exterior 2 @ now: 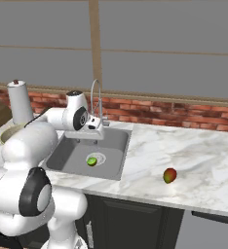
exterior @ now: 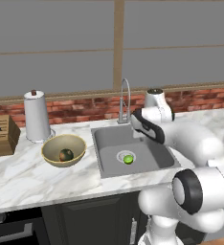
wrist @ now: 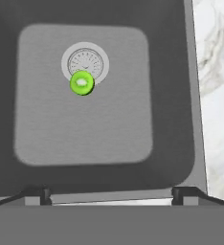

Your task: There is a mixed pile of frozen fruits and vegetables on the counter. Locate all the frozen vegetables and place the items in a bowl on the counter. Take all the frozen fruits and defrost them in a running sink.

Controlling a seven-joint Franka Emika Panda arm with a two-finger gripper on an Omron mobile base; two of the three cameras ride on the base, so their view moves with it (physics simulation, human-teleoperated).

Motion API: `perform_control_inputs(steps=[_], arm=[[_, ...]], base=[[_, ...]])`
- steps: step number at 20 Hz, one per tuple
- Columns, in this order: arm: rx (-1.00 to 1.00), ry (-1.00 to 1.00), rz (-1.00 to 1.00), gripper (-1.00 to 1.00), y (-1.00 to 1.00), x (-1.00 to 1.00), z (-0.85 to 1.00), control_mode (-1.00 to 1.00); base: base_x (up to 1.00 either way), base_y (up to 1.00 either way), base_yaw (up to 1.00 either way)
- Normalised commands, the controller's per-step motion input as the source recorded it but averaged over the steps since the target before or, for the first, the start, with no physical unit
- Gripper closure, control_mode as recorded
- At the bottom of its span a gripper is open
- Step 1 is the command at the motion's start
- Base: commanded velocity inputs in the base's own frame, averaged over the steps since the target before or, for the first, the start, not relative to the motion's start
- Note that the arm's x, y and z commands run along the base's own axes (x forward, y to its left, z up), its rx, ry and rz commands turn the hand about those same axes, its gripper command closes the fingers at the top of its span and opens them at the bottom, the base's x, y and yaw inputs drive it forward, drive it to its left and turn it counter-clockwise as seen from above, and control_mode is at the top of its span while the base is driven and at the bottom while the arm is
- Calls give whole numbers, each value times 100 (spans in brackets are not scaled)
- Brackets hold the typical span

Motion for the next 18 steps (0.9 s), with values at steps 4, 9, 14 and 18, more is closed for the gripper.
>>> perform_control_inputs(steps=[4,9,14,18], arm=[[0,1,-4,-100,-30,-94,34,-100],[0,0,-5,-100,-40,-86,33,-100],[0,0,-5,-100,-54,-53,87,-100],[-1,0,-15,-100,-67,-31,37,-100]], base=[[0,0,0],[0,0,0],[0,0,0],[0,0,0]])
